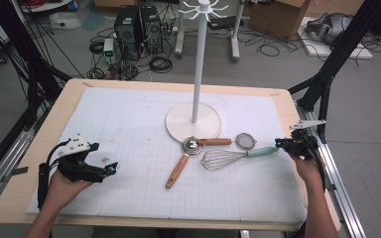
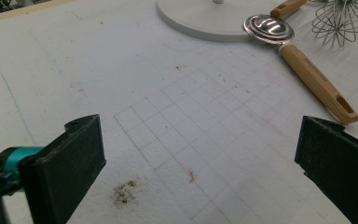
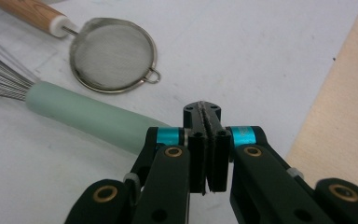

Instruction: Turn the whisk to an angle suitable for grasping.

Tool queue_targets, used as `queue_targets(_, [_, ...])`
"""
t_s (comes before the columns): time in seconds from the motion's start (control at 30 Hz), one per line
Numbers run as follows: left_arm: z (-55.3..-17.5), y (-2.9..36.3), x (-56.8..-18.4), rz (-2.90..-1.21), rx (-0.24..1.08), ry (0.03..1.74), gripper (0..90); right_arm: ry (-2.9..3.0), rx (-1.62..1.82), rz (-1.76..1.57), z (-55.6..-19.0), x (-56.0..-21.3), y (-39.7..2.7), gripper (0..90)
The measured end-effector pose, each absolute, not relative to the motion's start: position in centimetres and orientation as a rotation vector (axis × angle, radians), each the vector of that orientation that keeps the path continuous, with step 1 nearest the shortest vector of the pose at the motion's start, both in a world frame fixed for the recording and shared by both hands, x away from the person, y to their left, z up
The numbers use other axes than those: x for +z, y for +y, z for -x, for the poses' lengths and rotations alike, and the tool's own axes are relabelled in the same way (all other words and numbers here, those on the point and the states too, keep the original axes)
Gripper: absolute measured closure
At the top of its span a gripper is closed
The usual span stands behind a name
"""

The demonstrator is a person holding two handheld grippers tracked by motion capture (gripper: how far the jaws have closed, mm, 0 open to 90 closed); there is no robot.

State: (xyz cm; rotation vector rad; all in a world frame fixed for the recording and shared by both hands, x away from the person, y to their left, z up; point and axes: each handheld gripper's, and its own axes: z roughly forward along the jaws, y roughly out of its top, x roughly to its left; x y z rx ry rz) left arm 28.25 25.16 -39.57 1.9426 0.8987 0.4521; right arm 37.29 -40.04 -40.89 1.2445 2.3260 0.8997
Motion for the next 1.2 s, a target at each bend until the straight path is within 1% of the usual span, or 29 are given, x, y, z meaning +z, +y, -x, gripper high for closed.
queue_targets(0.43, [-28.2,25.4,-39.6,-1.938,0.453,0.905,1.8,2.353,0.799,-1.259,-38.6,-42.5,-41.0,89.4])
queue_targets(0.7, [-28.2,25.5,-39.5,-1.932,0.463,0.904,1.8,2.378,0.799,-1.252,-38.5,-42.6,-41.3,89.4])
queue_targets(0.97, [-28.2,25.4,-39.4,-1.931,0.467,0.904,1.8,2.394,0.819,-1.245,-37.6,-43.0,-41.9,89.5])
queue_targets(1.2, [-28.1,25.5,-39.3,-1.927,0.470,0.904,1.9,2.305,0.837,-1.245,-38.0,-42.7,-41.9,89.4])
